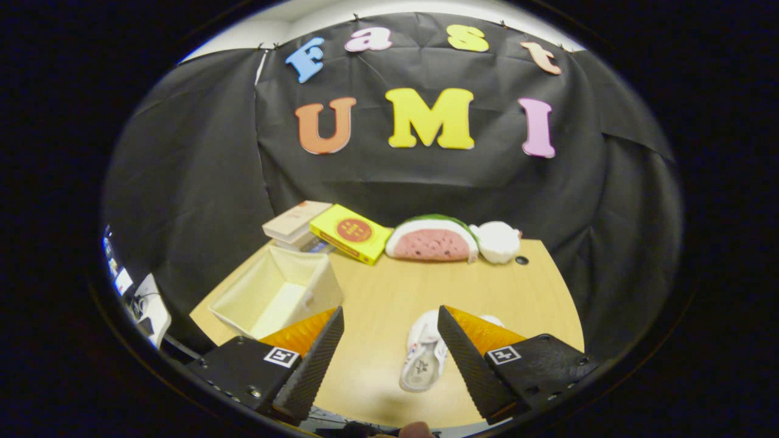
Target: Open the storage box then place both shoes into the box .Put the left shoe in first, then the right shoe, with the right side of both shoes facing outward in a uniform manner.
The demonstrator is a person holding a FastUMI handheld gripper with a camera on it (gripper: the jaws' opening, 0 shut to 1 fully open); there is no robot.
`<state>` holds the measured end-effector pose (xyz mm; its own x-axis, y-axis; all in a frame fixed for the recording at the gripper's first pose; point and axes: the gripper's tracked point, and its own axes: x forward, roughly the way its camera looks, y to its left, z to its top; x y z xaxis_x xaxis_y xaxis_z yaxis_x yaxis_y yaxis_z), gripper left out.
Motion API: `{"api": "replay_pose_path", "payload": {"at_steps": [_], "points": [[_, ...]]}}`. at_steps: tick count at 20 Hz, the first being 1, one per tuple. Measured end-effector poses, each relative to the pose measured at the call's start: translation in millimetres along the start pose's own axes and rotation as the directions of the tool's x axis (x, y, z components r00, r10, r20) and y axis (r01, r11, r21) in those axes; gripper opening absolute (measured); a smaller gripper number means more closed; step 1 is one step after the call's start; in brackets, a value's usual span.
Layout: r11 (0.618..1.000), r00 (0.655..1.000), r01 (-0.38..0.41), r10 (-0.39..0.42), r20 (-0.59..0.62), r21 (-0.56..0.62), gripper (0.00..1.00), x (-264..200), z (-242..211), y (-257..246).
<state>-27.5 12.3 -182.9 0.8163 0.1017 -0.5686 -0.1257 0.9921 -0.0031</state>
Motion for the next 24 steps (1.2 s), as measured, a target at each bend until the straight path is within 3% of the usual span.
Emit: {"api": "replay_pose_path", "payload": {"at_steps": [4, 11, 14, 16, 21, 23, 24], "points": [[0.998, 0.988, 0.064, -0.063, -0.143, 0.003, 0.96, 41.1, -67.0, -42.5], [0.999, 0.931, 0.053, -0.052, -0.360, -0.006, 0.96, 120.7, -134.6, -63.8], [0.999, 0.911, 0.052, -0.044, -0.410, 0.009, 0.91, 138.5, -145.7, -70.4], [0.997, 0.893, 0.070, -0.045, -0.447, 0.039, 0.74, 148.1, -152.3, -74.1], [0.984, 0.853, 0.092, 0.000, -0.522, 0.150, 0.17, 159.0, -159.1, -71.2], [0.973, 0.832, 0.108, 0.023, -0.554, 0.203, 0.15, 155.9, -162.5, -68.4], [0.967, 0.828, 0.111, 0.037, -0.560, 0.228, 0.00, 157.9, -159.4, -66.2]]}}
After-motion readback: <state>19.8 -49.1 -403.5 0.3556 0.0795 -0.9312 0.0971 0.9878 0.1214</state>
